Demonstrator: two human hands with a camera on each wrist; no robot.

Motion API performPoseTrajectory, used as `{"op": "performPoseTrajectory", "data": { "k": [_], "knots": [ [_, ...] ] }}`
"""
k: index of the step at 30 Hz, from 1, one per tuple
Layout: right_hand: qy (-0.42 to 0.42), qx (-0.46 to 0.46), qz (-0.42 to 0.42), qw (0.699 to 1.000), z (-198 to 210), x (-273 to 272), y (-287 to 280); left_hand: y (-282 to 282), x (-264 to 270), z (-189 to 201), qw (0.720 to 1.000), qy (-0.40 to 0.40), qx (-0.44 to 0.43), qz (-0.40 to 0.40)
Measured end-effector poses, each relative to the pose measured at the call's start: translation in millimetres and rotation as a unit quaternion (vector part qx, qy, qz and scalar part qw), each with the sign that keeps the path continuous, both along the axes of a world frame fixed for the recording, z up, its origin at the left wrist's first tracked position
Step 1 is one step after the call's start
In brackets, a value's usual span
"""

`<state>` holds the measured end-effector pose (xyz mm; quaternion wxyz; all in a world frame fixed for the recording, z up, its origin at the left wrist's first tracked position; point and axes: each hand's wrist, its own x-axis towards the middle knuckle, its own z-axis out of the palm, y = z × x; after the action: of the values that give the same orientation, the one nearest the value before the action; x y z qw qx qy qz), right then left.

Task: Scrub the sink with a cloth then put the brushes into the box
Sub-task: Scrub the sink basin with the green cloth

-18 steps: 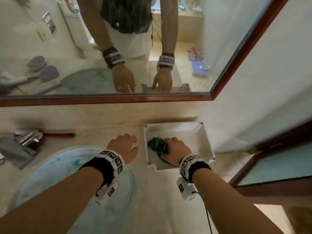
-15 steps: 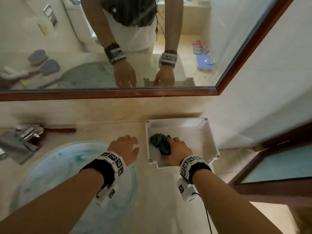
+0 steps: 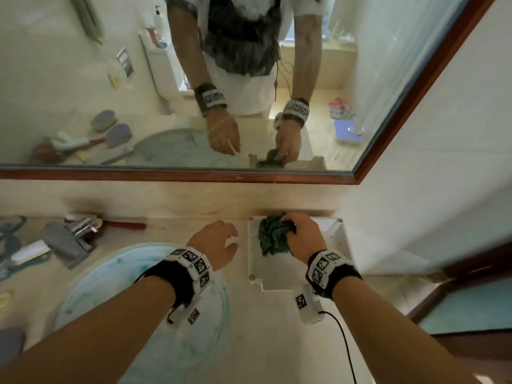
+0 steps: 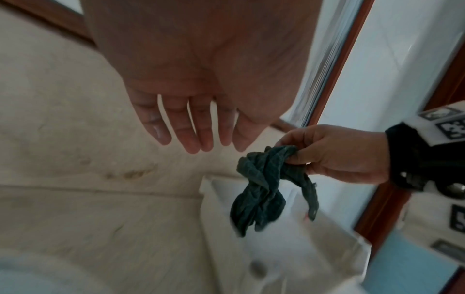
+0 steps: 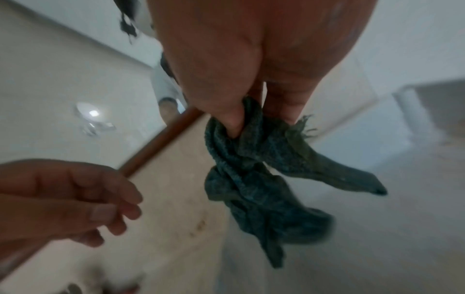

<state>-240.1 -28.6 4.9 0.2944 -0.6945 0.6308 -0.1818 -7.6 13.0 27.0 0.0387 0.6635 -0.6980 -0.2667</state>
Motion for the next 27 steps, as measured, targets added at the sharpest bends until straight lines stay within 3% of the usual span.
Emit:
{"op": "performPoseTrajectory", "data": {
  "k": [6,12,15,21,27],
  "knots": [
    [-0.128,-0.099,0.029,0.986,103.9,12.6,9.1,2.0,-18.9,90.8,0.975,0.186,-0.113,0.045],
    [-0.247,-0.159,0.069,0.953,160.8,26.1,46.1,25.3,-4.8,137.1,0.955,0.252,-0.127,0.090],
    [-0.283,-0.160,0.063,0.944,164.7,34.8,60.5,47.3,9.5,143.5,0.941,0.275,-0.145,0.136],
    [-0.245,-0.074,0.090,0.962,127.2,61.7,75.6,93.8,47.8,137.4,0.894,0.344,-0.110,0.265],
    [-0.211,0.000,0.191,0.959,106.9,108.4,99.8,125.7,88.2,125.7,0.889,0.325,-0.098,0.307]
  ]
}}
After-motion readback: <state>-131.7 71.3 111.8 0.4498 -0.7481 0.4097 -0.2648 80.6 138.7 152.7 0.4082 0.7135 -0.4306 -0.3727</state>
